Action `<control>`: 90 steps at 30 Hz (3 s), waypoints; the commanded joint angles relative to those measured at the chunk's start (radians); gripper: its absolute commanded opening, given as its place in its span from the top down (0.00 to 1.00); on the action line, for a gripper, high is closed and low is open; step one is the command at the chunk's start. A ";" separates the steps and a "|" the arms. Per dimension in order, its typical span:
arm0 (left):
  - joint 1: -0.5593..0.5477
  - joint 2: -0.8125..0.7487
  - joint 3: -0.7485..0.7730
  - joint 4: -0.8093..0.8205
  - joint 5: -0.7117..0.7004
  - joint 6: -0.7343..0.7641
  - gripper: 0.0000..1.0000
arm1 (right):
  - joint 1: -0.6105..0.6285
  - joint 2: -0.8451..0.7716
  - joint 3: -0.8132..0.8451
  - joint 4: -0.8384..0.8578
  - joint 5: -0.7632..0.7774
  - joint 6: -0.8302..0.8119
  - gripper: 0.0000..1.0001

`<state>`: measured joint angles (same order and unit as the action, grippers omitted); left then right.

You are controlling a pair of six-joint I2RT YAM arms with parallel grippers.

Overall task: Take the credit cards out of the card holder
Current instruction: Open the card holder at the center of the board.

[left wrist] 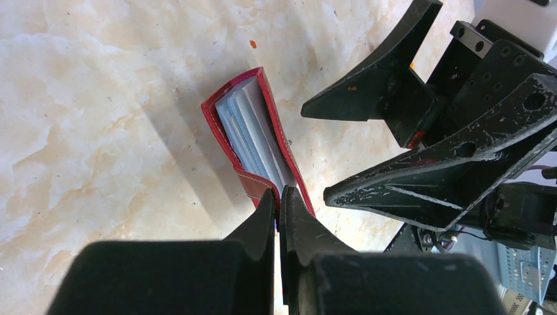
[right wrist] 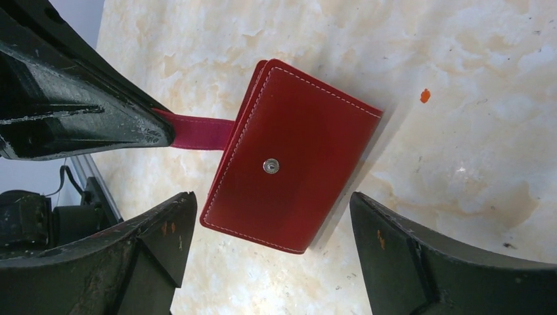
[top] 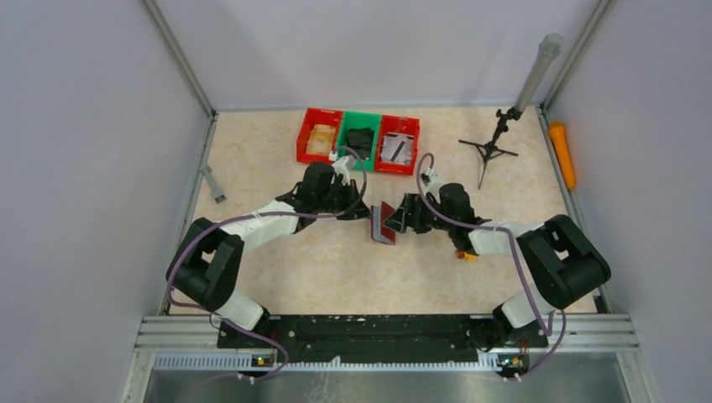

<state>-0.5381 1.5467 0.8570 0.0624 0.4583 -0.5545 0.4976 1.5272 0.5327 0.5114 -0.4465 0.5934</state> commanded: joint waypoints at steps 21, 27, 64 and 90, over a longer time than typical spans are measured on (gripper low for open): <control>0.002 -0.066 -0.015 0.108 0.041 -0.002 0.99 | 0.046 0.051 0.100 -0.045 0.027 -0.056 0.21; 0.002 -0.067 -0.017 0.109 0.046 -0.002 0.99 | 0.046 0.078 0.128 -0.099 0.048 -0.066 0.22; 0.002 -0.065 -0.013 0.103 0.045 -0.004 0.99 | 0.054 0.043 0.111 -0.063 0.046 -0.063 0.08; 0.002 -0.056 -0.006 0.093 0.044 -0.005 0.99 | 0.076 0.080 0.162 -0.177 0.152 -0.095 0.43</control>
<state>-0.5381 1.5135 0.8467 0.1120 0.4828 -0.5556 0.5587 1.6001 0.6567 0.3508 -0.3367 0.5159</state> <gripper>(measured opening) 0.022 0.623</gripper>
